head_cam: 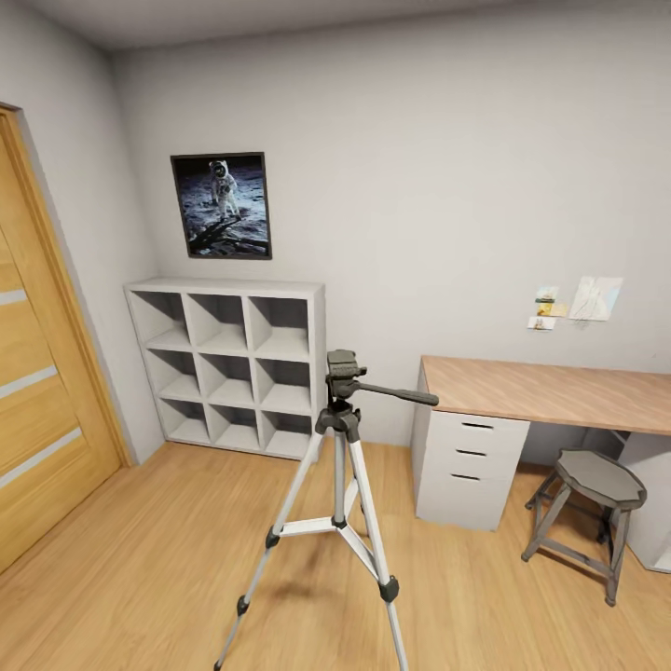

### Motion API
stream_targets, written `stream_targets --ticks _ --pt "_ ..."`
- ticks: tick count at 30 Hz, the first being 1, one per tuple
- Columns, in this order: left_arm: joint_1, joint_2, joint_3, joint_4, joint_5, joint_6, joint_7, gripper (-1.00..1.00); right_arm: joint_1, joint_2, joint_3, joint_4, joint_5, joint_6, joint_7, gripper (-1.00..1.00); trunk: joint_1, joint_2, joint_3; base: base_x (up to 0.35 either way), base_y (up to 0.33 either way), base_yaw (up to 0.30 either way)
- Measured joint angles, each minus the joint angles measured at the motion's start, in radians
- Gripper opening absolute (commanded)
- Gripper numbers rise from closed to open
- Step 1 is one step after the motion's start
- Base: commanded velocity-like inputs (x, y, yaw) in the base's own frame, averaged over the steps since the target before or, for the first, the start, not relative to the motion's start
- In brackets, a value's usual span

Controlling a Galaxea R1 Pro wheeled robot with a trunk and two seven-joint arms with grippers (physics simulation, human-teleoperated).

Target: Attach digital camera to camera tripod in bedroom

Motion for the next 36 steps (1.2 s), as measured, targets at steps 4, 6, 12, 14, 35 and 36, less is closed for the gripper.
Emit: stream_targets --ticks 4,6,12,14,35,36 --pt "0.0 0.0 0.0 0.0 0.0 0.001 0.0 -1.0 0.0 0.002 0.0 0.0 0.037 -0.003 0.018 1.0 0.0 0.0 0.0 0.0 0.0 0.0" --pt "0.0 0.0 0.0 0.0 0.0 0.002 0.0 -1.0 0.0 0.003 0.0 0.0 0.048 0.003 0.045 1.0 0.0 0.0 0.0 0.0 0.0 0.0" --pt "0.0 0.0 -0.001 0.0 0.0 0.007 0.0 -1.0 0.0 0.0 0.0 0.0 0.049 0.006 0.043 1.0 0.0 0.0 0.0 0.0 0.0 0.0" --pt "0.0 0.0 -0.001 0.0 0.0 0.007 0.0 -1.0 0.0 0.001 0.0 0.0 0.049 0.006 0.043 1.0 0.0 0.0 0.0 0.0 0.0 0.0" --pt "0.0 -0.001 0.0 0.0 0.0 0.003 0.0 -1.0 0.0 0.004 0.0 0.0 0.052 0.006 0.034 1.0 0.0 0.0 0.0 -0.039 -0.095 0.021" --pt "0.0 -0.001 0.0 0.0 0.001 0.004 0.0 -1.0 0.0 0.003 0.0 0.0 0.052 0.006 0.033 1.0 0.0 0.0 0.001 -0.049 -0.047 0.217"
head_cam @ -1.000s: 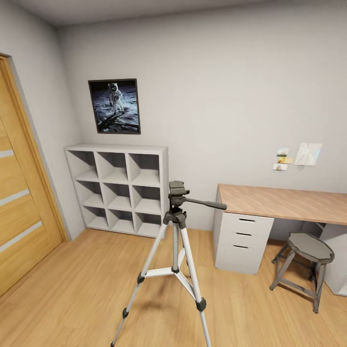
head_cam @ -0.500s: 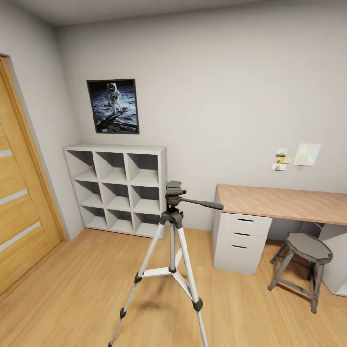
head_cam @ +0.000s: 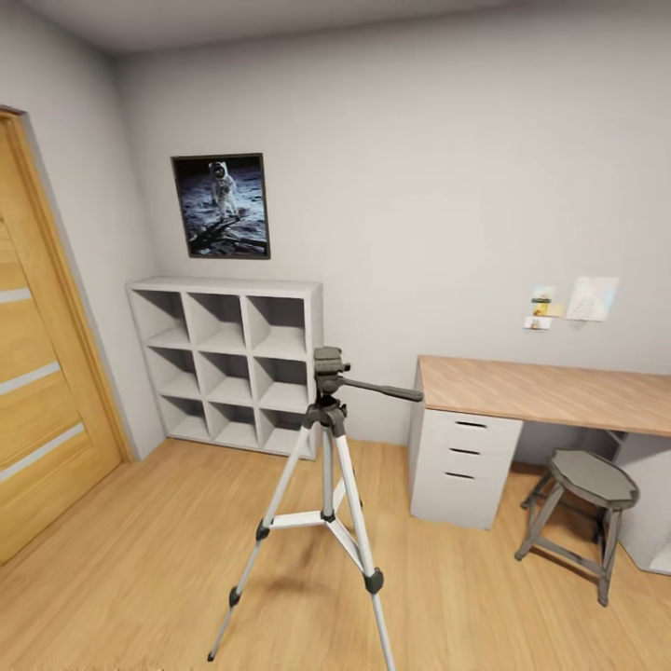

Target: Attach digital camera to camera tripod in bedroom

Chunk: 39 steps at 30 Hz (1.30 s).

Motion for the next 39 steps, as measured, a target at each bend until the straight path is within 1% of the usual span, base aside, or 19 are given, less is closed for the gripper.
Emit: stream_targets --ticks 4,8,35,39 --pt "0.0 0.001 0.0 0.0 0.0 0.001 0.0 -1.0 0.0 0.0 0.0 0.0 0.0 0.0 -0.001 1.0 0.0 0.0 0.0 -0.025 -0.024 0.247" --pt "0.0 0.001 0.0 0.0 0.0 0.002 0.0 -1.0 0.0 -0.001 0.0 0.0 -0.001 -0.004 -0.001 1.0 0.0 0.0 0.0 -0.005 -0.004 0.096" --pt "0.0 0.001 0.0 0.0 -0.001 0.002 0.0 -1.0 0.0 -0.002 0.0 -0.001 -0.001 -0.008 -0.002 1.0 0.0 0.0 0.0 0.0 0.0 0.005" --pt "0.0 0.001 0.0 -0.001 0.001 0.005 0.003 -1.0 0.0 -0.003 0.0 0.0 -0.001 -0.008 -0.007 1.0 0.0 0.0 -0.003 0.0 0.0 0.0"
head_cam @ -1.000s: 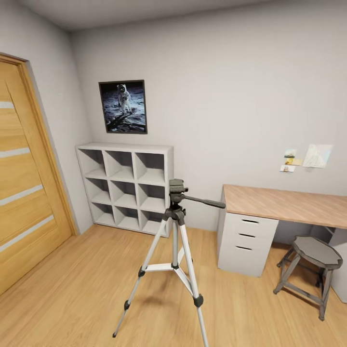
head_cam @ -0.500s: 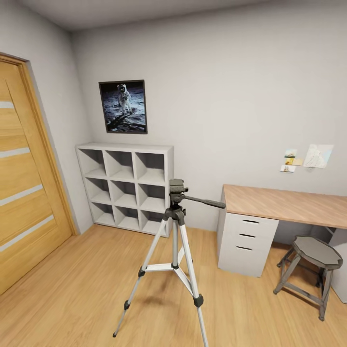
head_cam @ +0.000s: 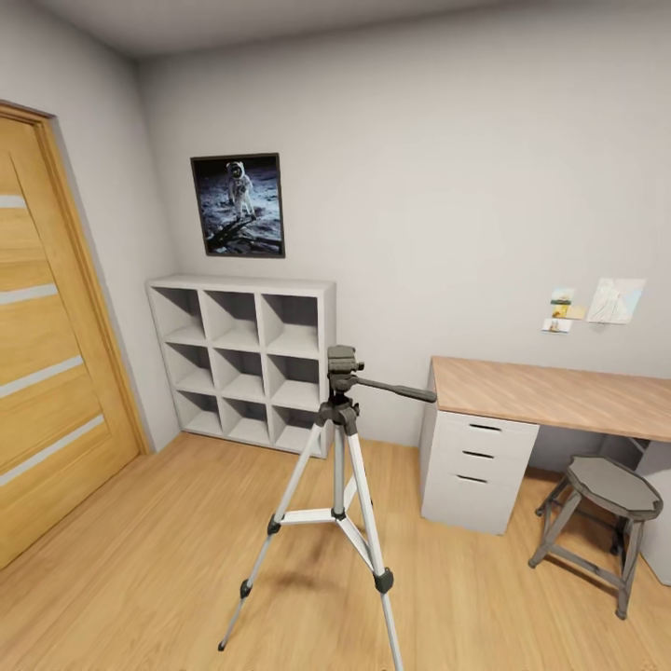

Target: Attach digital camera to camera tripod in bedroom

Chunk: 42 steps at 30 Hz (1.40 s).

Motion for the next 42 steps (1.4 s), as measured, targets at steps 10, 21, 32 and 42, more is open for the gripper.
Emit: stream_targets --ticks 10,21,32,42 --pt "0.0 0.007 -0.006 -0.011 -0.005 -0.01 0.003 -1.0 0.0 -0.004 0.0 -0.001 0.002 -0.001 -0.001 1.0 0.0 0.0 -0.015 0.0 0.0 0.0" --pt "0.0 0.017 -0.007 -0.011 -0.008 -0.012 0.003 -1.0 0.001 -0.003 0.0 0.0 0.002 -0.002 0.001 1.0 0.0 0.001 -0.031 0.0 0.0 0.0" --pt "0.0 0.018 -0.009 -0.012 -0.009 -0.012 0.003 -1.0 0.001 -0.003 0.0 0.0 0.003 -0.002 0.001 1.0 0.0 0.002 -0.048 0.0 0.0 0.0" --pt "0.0 0.018 -0.009 -0.012 -0.009 -0.012 0.003 -1.0 0.001 -0.005 0.0 0.0 0.001 -0.002 -0.001 1.0 0.0 0.001 -0.064 0.0 0.0 0.0"
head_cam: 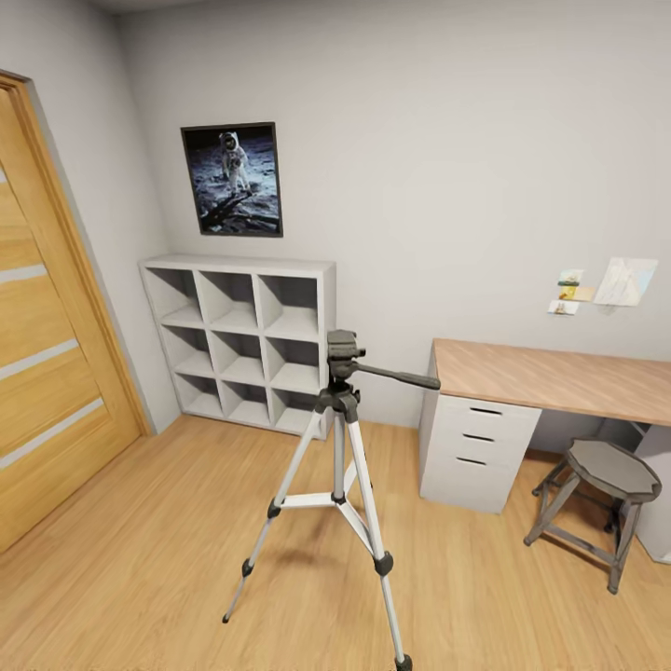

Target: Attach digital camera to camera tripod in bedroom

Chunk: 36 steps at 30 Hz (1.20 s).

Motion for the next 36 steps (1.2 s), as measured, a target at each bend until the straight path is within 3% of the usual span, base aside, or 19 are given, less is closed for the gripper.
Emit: stream_targets --ticks 36 --pt "0.0 0.0 0.0 0.0 0.0 0.0 0.0 -1.0 0.0 0.0 0.0 0.0 0.0 0.0 0.0 1.0 0.0 0.0 -0.058 0.0 0.0 0.0"
